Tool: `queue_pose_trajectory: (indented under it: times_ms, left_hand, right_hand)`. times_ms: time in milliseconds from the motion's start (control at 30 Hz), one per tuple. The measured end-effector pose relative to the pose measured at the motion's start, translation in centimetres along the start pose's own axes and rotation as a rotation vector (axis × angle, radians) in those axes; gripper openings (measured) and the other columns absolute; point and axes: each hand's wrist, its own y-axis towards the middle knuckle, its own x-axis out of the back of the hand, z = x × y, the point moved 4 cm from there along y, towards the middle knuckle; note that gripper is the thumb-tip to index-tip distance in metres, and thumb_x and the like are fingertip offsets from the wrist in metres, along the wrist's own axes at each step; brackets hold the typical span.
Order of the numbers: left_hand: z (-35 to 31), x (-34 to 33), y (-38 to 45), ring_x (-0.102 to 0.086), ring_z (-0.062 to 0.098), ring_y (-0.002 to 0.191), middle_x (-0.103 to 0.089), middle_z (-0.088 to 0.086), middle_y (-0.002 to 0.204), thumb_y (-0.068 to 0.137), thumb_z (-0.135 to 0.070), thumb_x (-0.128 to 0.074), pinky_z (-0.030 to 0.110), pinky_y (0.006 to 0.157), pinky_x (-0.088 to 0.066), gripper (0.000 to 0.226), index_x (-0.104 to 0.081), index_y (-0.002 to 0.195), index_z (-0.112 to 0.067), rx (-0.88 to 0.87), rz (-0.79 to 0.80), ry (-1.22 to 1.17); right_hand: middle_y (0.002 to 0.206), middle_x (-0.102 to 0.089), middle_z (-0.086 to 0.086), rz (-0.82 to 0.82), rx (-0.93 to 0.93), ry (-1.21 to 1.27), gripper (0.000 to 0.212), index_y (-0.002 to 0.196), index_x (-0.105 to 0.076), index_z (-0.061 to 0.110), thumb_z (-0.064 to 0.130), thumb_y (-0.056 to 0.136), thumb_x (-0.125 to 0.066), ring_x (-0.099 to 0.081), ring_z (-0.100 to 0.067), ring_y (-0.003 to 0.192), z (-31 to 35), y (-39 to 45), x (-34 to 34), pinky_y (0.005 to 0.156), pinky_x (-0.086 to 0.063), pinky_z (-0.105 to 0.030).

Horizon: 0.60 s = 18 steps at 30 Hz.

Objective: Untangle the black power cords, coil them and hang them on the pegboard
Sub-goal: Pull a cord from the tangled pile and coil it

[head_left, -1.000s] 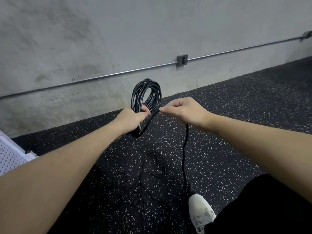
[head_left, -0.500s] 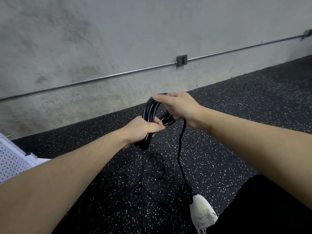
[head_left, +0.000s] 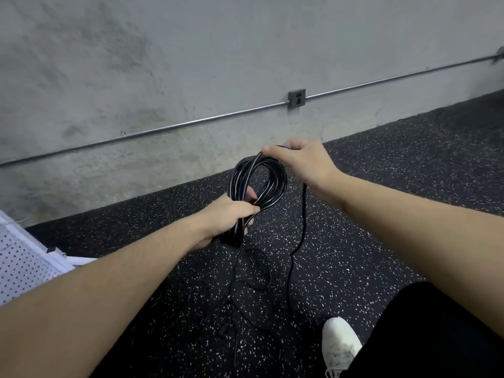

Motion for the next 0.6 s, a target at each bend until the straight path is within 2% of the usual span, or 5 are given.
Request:
queue_pose_trajectory:
  times_ms: [133,233,400,533,600]
  left_hand:
    - [0.8,-0.3,-0.1,-0.057,0.018,0.061,-0.062,0.008,0.077,0.102,-0.017,-0.062,0.029,0.056,-0.048,0.031,-0.049,0.127,-0.03,0.097,0.051,-0.041]
    - [1.3,-0.3,0.2,-0.056,0.019,0.065,-0.061,0.005,0.073,0.098,-0.022,-0.068,0.033,0.068,-0.047,0.007,-0.063,0.099,-0.017,0.116,0.065,0.06]
    - [-0.4,-1.0,0.5,-0.063,0.014,0.071,-0.067,-0.008,0.071,0.089,-0.031,-0.078,0.028,0.074,-0.047,0.023,-0.065,0.073,-0.022,0.033,0.196,0.647]
    - [-1.3,-2.5,-0.9,-0.068,0.004,0.086,-0.073,-0.013,0.089,0.088,-0.03,-0.08,0.017,0.082,-0.05,0.014,-0.073,0.098,-0.024,-0.057,0.374,0.828]
    - [-2.1,-2.7,-1.4,-0.068,-0.002,0.084,-0.074,-0.016,0.088,0.086,-0.031,-0.081,0.015,0.083,-0.052,0.016,-0.073,0.099,-0.025,-0.109,0.343,0.804]
  right_hand:
    - [0.056,-0.04,0.011,0.21,-0.066,0.115,0.021,0.089,-0.064,0.016,0.031,0.102,-0.059,-0.035,-0.006,0.049,-0.7,0.5,-0.3,0.049,-0.027,-0.022]
    - [0.058,-0.033,0.011,0.303,-0.004,0.121,0.025,0.092,-0.07,0.014,0.027,0.104,-0.053,-0.026,-0.008,0.054,-0.5,0.5,0.0,0.054,-0.02,-0.026]
    - [0.06,-0.031,-0.006,0.268,0.143,-0.095,0.025,0.089,-0.078,0.019,0.042,0.095,-0.068,-0.026,-0.014,0.053,0.3,0.2,0.8,0.051,-0.019,-0.025]
    - [0.066,-0.055,-0.009,0.264,0.167,-0.156,0.018,0.084,-0.08,0.019,0.037,0.086,-0.079,-0.037,-0.021,0.063,0.1,0.8,0.5,0.057,-0.026,-0.032]
    - [0.085,-0.072,-0.014,0.217,0.152,-0.191,0.021,0.087,-0.081,0.018,0.038,0.083,-0.081,-0.051,-0.019,0.072,-0.7,1.5,0.9,0.067,-0.038,-0.029]
